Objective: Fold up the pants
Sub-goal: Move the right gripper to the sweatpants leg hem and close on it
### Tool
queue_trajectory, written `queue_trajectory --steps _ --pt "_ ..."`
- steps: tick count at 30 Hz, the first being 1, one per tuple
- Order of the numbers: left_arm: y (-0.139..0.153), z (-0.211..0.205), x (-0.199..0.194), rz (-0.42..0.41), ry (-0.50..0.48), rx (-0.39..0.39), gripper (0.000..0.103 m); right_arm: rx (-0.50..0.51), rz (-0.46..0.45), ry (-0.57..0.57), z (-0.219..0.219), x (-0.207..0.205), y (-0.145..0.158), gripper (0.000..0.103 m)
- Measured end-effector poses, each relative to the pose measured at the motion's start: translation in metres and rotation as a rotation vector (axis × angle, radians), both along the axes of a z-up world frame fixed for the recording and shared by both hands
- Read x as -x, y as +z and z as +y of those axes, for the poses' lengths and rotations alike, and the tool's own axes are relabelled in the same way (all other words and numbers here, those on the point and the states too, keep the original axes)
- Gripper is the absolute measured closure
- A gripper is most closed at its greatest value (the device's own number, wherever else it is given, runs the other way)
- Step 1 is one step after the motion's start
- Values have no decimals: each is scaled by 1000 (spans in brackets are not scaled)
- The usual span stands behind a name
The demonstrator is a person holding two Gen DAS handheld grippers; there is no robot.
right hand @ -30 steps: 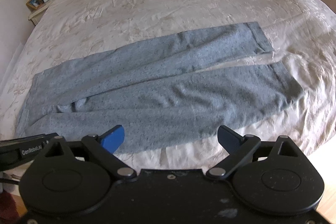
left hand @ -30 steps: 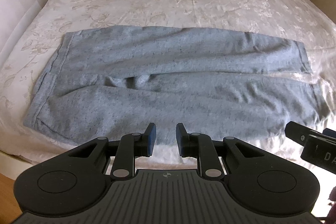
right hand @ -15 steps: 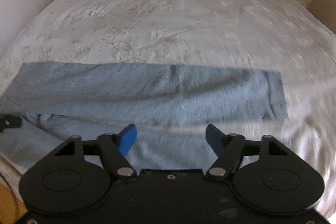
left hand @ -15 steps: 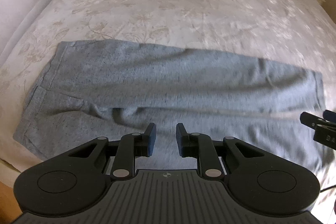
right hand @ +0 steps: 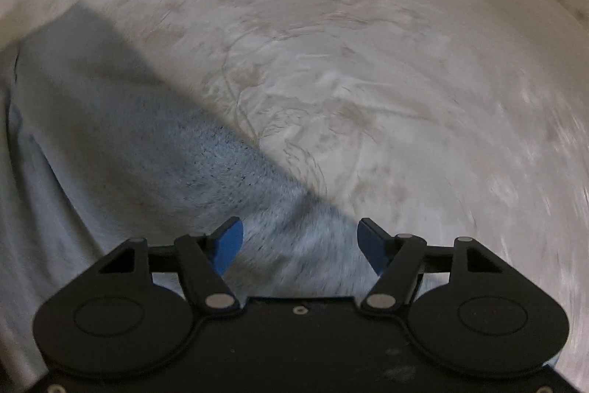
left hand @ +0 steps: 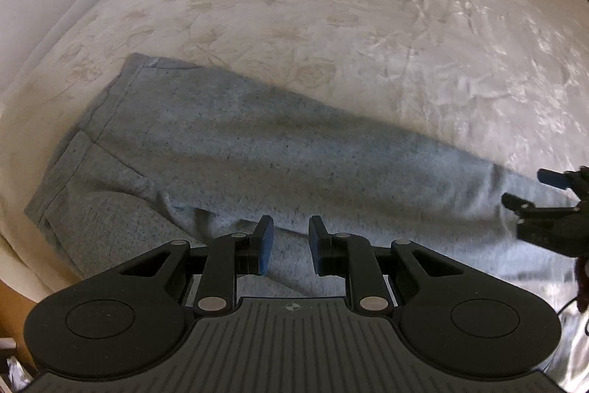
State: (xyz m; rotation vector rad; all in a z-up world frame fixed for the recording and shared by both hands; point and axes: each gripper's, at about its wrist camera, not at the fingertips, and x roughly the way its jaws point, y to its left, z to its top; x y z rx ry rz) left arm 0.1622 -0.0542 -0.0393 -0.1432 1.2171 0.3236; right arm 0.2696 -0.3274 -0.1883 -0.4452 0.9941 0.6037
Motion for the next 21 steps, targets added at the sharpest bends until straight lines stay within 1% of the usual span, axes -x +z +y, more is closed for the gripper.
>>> queue_trajectory --steps 6,13,17,21 --pt "-7 -1 -5 30 33 -17 83 -19 -16 86 4 -6 -22 30" --pt "-11 -1 -11 40 31 -27 83 -15 17 91 0 -14 -42 28" --pt "-16 -1 -18 40 -11 -9 83 -44 78 71 -7 -21 -47 26" --pt "-25 -6 -31 28 -104 -11 83 -96 188 93 -12 -43 -54 23"
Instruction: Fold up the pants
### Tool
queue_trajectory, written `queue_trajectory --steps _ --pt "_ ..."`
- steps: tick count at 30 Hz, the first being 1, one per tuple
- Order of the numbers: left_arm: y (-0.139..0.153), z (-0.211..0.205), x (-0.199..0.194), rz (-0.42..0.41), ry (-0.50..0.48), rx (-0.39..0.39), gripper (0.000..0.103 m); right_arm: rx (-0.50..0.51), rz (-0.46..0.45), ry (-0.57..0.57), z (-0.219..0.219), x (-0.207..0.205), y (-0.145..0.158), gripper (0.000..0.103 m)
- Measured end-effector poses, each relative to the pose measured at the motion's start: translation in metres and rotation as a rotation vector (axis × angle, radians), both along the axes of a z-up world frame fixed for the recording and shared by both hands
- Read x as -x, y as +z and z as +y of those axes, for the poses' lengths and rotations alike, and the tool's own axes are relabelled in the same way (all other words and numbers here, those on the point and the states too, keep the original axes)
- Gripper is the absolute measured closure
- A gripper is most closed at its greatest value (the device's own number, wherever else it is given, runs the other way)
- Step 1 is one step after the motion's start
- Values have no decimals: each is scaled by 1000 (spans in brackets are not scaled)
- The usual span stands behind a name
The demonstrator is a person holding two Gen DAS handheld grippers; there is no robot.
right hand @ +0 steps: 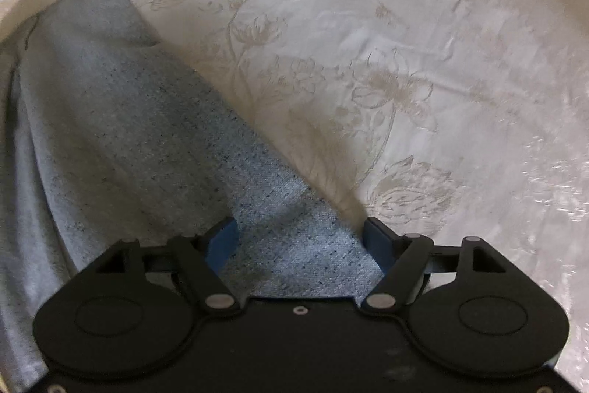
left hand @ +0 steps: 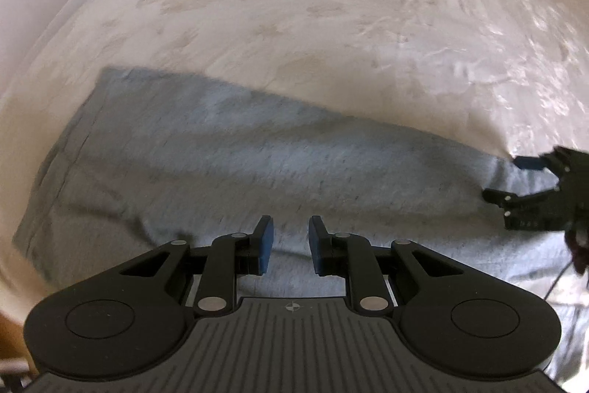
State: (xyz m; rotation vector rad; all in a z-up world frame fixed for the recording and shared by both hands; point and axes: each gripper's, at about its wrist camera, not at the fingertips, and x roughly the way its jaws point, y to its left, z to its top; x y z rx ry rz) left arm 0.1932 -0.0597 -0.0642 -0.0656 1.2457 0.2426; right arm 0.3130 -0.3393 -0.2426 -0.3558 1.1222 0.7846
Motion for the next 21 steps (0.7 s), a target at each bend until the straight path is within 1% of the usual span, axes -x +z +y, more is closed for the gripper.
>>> queue_trajectory --steps 1,2,3,4,5,6,7,9,12,15,17,18,21 --pt "-2 -1 -4 -1 -20 0 83 -14 33 6 -1 -7 -2 22" --pt "-3 -2 -9 -3 -39 4 83 -31 67 5 -2 -15 -3 30" --pt "-4 -2 -12 -6 -51 7 83 -40 76 0 -3 -20 -3 42" --pt "-4 -2 -14 -17 -63 10 83 -36 75 -10 -4 -22 -1 79" --pt "-4 -2 -17 -29 -77 15 83 -44 94 -24 -6 -25 3 97" --pt "-4 -2 -19 -37 -88 17 83 -52 87 -34 -7 -23 10 97" --pt "-4 -3 -22 -41 -97 20 83 -48 44 -40 -7 -15 22 99" --pt "-5 -2 -27 -40 -103 44 83 -48 -28 -14 -5 10 47 99" --pt "-4 0 -35 -53 -102 96 83 -35 -127 33 3 63 81 99" --pt "-6 -2 -42 -58 -103 138 83 -44 -157 49 12 120 100 99" --pt "-10 -3 -45 -56 -111 168 83 -27 -169 58 21 148 101 99" --pt "-12 -4 -46 -52 -115 182 83 -7 -168 56 26 164 97 99" --pt "-20 -5 -51 -32 -130 214 83 48 -153 42 42 195 79 99"
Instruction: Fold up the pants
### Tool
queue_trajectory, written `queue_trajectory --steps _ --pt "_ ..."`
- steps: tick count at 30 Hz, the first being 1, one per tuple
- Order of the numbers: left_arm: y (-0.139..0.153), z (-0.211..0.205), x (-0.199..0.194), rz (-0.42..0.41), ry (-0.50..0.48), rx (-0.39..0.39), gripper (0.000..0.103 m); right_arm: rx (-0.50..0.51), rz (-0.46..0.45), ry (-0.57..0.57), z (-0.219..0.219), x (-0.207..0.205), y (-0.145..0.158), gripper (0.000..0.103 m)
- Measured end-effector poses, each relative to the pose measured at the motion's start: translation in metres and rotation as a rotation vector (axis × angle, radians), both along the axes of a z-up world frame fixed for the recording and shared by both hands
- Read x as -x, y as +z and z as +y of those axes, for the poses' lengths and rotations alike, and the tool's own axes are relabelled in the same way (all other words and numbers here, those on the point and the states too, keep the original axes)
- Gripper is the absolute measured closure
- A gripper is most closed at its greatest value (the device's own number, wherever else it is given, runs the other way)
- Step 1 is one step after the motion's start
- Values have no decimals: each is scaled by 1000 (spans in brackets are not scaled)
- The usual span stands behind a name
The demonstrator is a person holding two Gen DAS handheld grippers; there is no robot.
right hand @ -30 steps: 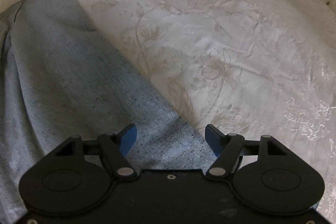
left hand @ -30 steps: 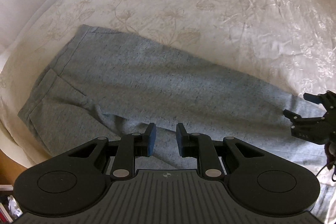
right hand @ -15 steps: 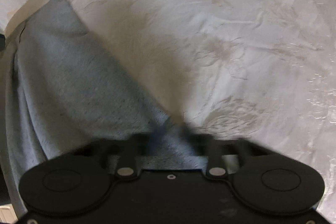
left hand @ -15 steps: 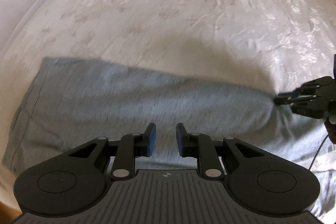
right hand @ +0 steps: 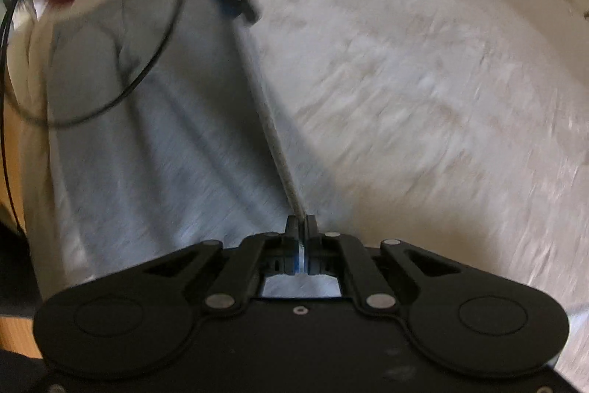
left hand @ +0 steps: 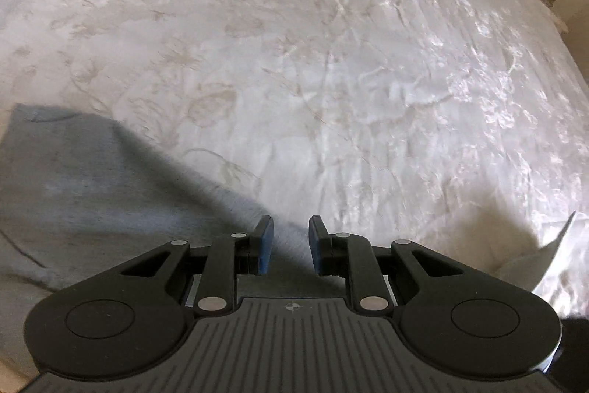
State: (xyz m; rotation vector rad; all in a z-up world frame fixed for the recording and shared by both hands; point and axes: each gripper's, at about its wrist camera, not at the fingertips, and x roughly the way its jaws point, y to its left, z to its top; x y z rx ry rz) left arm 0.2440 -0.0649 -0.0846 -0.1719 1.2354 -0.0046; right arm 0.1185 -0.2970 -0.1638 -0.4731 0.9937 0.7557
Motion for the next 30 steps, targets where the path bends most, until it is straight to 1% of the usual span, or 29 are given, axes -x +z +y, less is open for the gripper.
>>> queue_trajectory --steps 1,4,6,9,12,13,14,15,16,20,22,25,28,30 --pt "-4 -1 -2 9 -9 4 83 12 3 -3 2 6 -4 102" --pt "-17 -4 -5 40 -39 -4 83 26 21 -33 8 17 -12 102" --pt "-25 -3 -5 68 -47 0 83 38 18 -49 7 21 -10 102" --pt "-32 4 -3 92 -30 25 83 48 -8 -87 1 21 -2 101" --pt "-33 11 -6 94 -12 26 83 54 -79 -127 0 18 9 96" --pt "-32 13 -7 90 -8 21 83 54 -109 -130 1 14 14 91" --pt "-32 16 -9 89 -5 17 83 53 -125 -131 3 11 16 79" --pt "-33 17 -11 92 -3 15 83 50 -140 -127 5 5 16 71" --pt "-35 20 -14 99 3 17 83 47 -158 -117 10 -2 16 58" --pt "-36 31 -20 101 31 35 83 68 -219 7 39 -28 8 56" --pt "-36 35 -21 102 39 36 83 82 -212 71 56 -43 2 56" --pt "-39 43 -21 116 56 52 83 133 -175 207 78 -55 -19 57" --pt "-42 51 -21 128 81 61 83 195 -164 323 95 -54 -39 59" --pt "-45 55 -22 137 88 69 83 254 -195 364 101 -55 -52 67"
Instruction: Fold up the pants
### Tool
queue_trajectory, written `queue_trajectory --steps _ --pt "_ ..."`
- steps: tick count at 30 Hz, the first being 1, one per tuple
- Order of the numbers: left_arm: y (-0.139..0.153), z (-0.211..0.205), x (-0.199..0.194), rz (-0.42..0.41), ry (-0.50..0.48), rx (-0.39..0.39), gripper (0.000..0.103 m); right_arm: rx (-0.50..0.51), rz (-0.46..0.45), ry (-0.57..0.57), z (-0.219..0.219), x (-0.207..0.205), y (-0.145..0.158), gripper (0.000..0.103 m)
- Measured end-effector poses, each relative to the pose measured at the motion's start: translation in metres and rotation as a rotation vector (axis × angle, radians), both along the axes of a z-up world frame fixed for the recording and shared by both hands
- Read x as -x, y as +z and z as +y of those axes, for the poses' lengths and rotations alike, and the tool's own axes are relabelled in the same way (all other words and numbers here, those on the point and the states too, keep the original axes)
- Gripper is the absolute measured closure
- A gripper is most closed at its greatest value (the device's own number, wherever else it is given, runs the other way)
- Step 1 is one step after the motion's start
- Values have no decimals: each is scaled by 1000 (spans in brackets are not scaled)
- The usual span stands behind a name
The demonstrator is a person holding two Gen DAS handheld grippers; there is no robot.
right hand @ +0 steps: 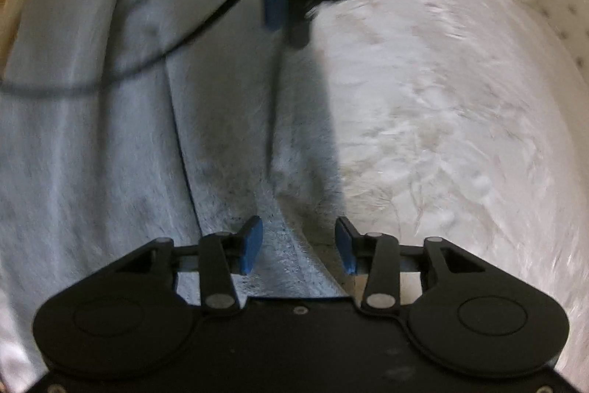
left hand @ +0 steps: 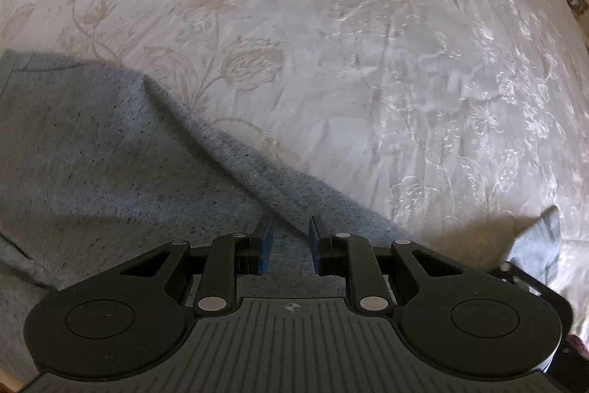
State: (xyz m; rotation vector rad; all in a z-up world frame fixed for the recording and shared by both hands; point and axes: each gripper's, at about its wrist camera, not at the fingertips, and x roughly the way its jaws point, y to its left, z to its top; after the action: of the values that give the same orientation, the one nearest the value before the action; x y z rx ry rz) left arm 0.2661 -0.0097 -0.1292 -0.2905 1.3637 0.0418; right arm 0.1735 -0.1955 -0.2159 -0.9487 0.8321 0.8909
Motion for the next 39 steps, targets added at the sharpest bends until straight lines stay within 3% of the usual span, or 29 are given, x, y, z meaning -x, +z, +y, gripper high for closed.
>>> queue_trajectory --steps 1,2,3,6,9,18,31,39 --pt "-1 0 -1 3 1 2 83 12 -10 -2 1 -2 -4 89" --pt "-2 1 -1 5 1 4 83 18 -3 -24 0 -7 -5 99" --pt "-2 1 -2 6 1 6 83 -6 3 -63 -3 -12 -2 100" --pt "-1 1 -6 6 0 26 83 -101 -6 -172 -13 -23 17 100" --pt "1 -1 -14 -5 9 62 83 -144 -8 -196 -23 -20 32 100" --pt "-8 -13 -29 54 -1 96 83 -141 8 -188 -25 -3 37 100" --pt "-11 -6 -34 75 98 122 83 -127 -28 -148 -21 10 37 100" --pt "-13 -6 -30 84 129 85 82 -133 -44 -141 -22 13 38 100"
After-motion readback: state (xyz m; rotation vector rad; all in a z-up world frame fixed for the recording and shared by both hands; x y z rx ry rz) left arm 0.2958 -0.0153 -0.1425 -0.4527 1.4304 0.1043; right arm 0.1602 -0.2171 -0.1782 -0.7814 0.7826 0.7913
